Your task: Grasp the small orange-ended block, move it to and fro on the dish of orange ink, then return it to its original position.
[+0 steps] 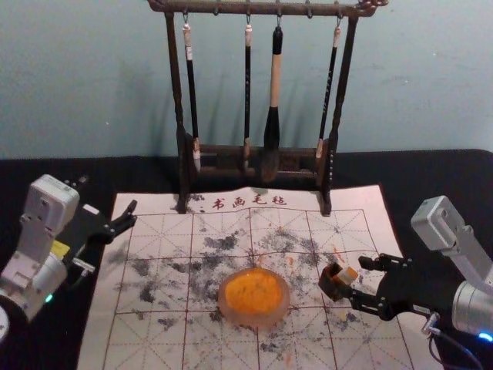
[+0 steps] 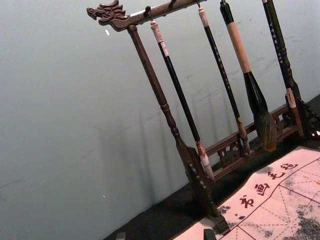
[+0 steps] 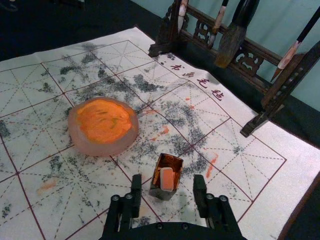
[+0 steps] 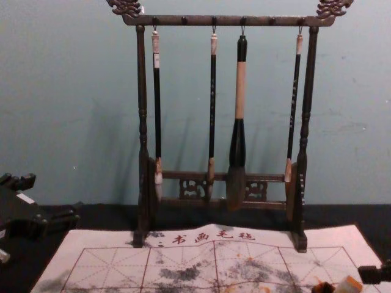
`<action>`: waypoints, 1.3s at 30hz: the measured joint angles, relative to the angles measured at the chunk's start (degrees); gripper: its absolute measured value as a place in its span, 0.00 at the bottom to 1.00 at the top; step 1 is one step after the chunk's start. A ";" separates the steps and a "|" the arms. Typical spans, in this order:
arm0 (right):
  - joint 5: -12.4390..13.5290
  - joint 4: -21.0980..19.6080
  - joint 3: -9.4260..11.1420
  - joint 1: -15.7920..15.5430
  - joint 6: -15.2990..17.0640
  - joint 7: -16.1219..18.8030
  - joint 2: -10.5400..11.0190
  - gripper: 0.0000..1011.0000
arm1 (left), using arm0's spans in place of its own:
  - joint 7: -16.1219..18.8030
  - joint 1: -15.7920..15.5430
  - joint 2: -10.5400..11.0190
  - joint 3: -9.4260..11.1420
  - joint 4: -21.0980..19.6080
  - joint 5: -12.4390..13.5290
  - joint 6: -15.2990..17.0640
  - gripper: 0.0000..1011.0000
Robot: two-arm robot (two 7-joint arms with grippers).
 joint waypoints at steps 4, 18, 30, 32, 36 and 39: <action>0.00 0.00 0.00 0.00 0.00 0.00 0.00 0.70 | 0.00 0.00 0.00 0.00 0.00 0.00 0.00 0.99; 0.02 0.00 0.00 0.00 0.00 0.00 0.00 0.99 | 0.00 0.00 0.00 0.00 0.00 0.00 0.00 0.99; 0.20 -0.19 0.71 -0.35 -0.46 -1.10 -0.51 0.99 | 0.00 0.00 0.00 0.00 0.00 0.00 0.00 0.99; 0.39 -0.52 1.59 -0.94 -1.53 -2.25 -1.01 0.99 | 0.00 0.00 0.00 0.00 0.00 0.00 0.00 0.99; 0.40 -1.42 3.92 -2.71 -4.96 -5.54 -2.58 0.99 | 0.00 0.00 0.00 0.00 0.00 0.00 0.00 0.99; 0.44 -2.34 7.00 -4.70 -8.97 -9.03 -4.59 0.99 | 0.00 0.00 0.00 0.00 0.00 0.00 0.00 0.99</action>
